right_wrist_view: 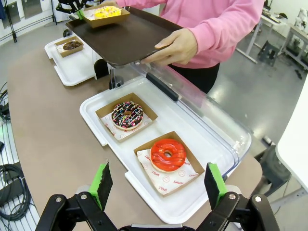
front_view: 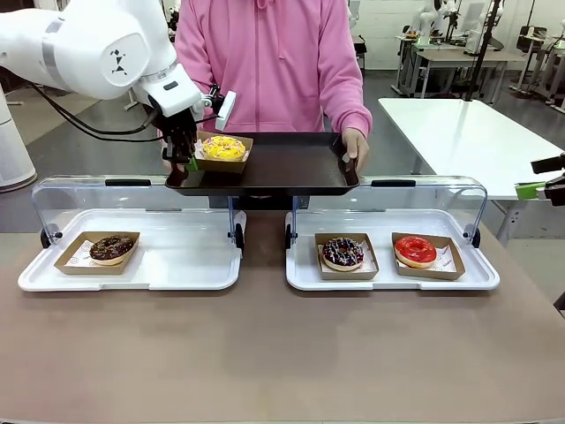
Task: Provide the desired donut to the person.
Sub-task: Place the picked Paper togo box onto the Handle tray extended by the person, then pick up and lift the Paper togo box containing the Donut pointed at by the person.
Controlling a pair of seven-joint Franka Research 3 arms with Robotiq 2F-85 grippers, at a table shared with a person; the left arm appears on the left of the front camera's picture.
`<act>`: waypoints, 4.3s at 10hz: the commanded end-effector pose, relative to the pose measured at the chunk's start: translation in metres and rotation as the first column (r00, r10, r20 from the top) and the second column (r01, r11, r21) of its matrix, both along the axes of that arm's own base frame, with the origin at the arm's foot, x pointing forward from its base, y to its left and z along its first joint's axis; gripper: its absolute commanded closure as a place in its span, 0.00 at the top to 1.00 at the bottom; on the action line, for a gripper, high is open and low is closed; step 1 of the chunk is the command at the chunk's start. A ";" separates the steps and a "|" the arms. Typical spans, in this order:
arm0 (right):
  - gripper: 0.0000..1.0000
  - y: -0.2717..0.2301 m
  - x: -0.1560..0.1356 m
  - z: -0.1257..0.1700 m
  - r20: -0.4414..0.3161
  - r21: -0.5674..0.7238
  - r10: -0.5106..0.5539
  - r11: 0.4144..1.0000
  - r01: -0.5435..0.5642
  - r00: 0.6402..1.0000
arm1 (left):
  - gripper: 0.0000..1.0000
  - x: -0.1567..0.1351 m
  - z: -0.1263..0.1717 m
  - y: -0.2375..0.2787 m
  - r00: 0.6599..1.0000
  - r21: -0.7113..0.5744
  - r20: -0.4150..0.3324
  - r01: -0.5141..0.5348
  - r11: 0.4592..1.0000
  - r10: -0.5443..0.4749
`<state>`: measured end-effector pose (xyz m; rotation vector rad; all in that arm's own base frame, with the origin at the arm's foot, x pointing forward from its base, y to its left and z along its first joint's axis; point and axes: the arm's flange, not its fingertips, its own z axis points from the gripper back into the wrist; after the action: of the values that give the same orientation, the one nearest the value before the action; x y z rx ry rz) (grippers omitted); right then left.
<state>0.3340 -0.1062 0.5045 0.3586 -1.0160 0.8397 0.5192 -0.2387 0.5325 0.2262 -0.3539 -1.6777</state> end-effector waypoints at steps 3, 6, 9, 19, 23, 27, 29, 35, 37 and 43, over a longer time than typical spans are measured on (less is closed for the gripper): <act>1.00 0.001 0.003 -0.002 0.013 0.019 0.013 1.000 -0.014 1.000 | 0.58 0.002 0.004 -0.006 1.000 -0.013 0.001 -0.015 1.000 0.015; 1.00 0.001 0.003 -0.002 0.013 0.019 0.013 1.000 -0.014 1.000 | 0.62 0.004 0.008 -0.006 0.999 -0.034 -0.035 -0.037 0.999 0.036; 1.00 0.001 0.003 -0.002 0.013 0.019 0.013 1.000 -0.014 1.000 | 1.00 0.004 0.011 -0.006 0.997 -0.033 -0.070 -0.043 0.999 0.041; 1.00 0.001 0.003 -0.002 0.013 0.019 0.013 1.000 -0.014 1.000 | 1.00 -0.003 0.010 -0.007 0.995 -0.020 -0.100 -0.026 0.999 0.024; 1.00 0.001 0.003 -0.002 0.013 0.019 0.013 1.000 -0.014 1.000 | 1.00 -0.003 0.010 -0.007 0.995 -0.020 -0.100 -0.026 0.999 0.024; 1.00 0.001 0.003 -0.002 0.013 0.019 0.013 1.000 -0.014 1.000 | 1.00 -0.003 0.010 -0.007 0.995 -0.020 -0.100 -0.026 0.999 0.024; 1.00 0.001 0.003 -0.002 0.013 0.019 0.013 1.000 -0.014 1.000 | 1.00 -0.003 0.010 -0.007 0.995 -0.020 -0.100 -0.026 0.999 0.024; 1.00 0.001 0.003 -0.002 0.013 0.019 0.013 1.000 -0.014 1.000 | 1.00 -0.058 0.038 0.034 0.957 -0.064 -0.223 -0.205 0.977 0.186; 1.00 0.001 0.003 -0.002 0.013 0.019 0.013 1.000 -0.014 1.000 | 1.00 -0.106 0.047 0.090 0.913 -0.161 -0.293 -0.340 0.927 0.284; 1.00 0.001 0.003 -0.002 0.013 0.019 0.013 1.000 -0.014 1.000 | 1.00 -0.214 0.016 0.247 0.867 -0.521 -0.266 -0.496 0.694 0.421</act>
<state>0.3337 -0.1062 0.5048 0.3577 -1.0145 0.8408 0.3188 0.0028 0.5599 -0.2452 -0.5755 -1.0071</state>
